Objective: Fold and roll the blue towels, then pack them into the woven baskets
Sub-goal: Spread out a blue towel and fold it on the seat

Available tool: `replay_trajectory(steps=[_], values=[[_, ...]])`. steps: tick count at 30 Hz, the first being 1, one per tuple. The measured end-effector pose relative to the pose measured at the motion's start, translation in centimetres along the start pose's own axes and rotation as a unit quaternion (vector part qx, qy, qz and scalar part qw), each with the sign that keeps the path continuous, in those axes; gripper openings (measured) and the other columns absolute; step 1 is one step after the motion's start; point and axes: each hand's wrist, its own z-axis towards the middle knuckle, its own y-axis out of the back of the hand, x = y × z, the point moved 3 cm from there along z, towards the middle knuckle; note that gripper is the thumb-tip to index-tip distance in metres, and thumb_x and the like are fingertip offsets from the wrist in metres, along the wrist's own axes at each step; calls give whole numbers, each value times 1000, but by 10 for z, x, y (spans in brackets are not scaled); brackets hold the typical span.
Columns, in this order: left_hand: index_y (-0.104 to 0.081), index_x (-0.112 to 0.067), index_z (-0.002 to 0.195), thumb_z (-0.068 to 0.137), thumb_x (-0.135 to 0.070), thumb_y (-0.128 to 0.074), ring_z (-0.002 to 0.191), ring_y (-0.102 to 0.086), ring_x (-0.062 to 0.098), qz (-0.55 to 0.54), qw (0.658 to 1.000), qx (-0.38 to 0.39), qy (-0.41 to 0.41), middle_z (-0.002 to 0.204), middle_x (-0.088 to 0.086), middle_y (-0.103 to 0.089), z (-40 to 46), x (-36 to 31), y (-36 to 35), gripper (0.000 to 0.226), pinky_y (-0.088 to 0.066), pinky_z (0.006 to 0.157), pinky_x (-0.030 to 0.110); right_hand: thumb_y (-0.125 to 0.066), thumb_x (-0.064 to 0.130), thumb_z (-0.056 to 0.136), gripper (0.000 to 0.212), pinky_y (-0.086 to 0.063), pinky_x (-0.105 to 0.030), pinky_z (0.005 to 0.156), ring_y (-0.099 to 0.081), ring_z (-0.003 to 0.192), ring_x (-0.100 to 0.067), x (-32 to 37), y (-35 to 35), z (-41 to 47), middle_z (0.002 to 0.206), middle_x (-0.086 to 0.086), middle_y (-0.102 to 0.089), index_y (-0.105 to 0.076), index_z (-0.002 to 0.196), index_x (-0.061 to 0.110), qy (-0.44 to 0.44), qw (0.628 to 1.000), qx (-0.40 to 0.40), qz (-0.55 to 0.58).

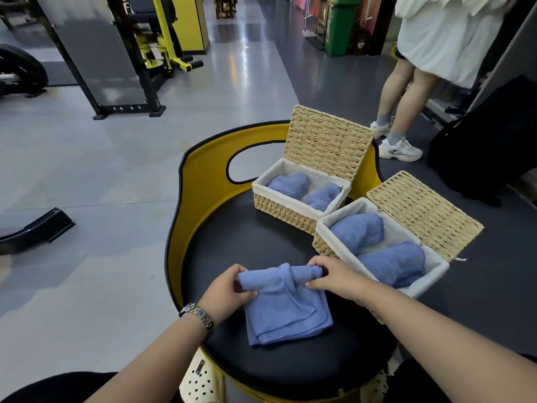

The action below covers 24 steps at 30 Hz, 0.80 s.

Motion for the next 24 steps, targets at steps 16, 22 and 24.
replay_trajectory(steps=[16, 22, 24], values=[[-56, -31, 80, 67, -7, -71, 73, -56, 3, 12, 988, -8, -152, 82, -13, -64, -4, -9, -1, 31, -46, 66, 19, -49, -6, 68, 17, -38, -26, 62, -43, 65, -5, 9, -6, -7, 67, -4, -51, -53, 76, 8, 97, 994, -28, -48], [-53, -38, 89, 68, -4, -62, 90, -41, 2, 216, 937, -5, -273, 98, -22, -46, -5, -11, 0, 42, -33, 76, 14, -51, -2, 65, 28, -47, -36, 76, -52, 80, -15, 8, -5, -4, 80, 10, -57, -59, 70, 25, 167, 964, -49, -203], [-56, -38, 92, 66, -3, -60, 95, -42, 9, 288, 909, 14, -302, 109, -14, -48, -7, -11, 1, 44, -34, 80, 17, -51, 1, 69, 29, -42, -31, 78, -47, 83, -12, 10, -4, -6, 83, 14, -55, -64, 70, 26, 183, 941, -36, -281]])
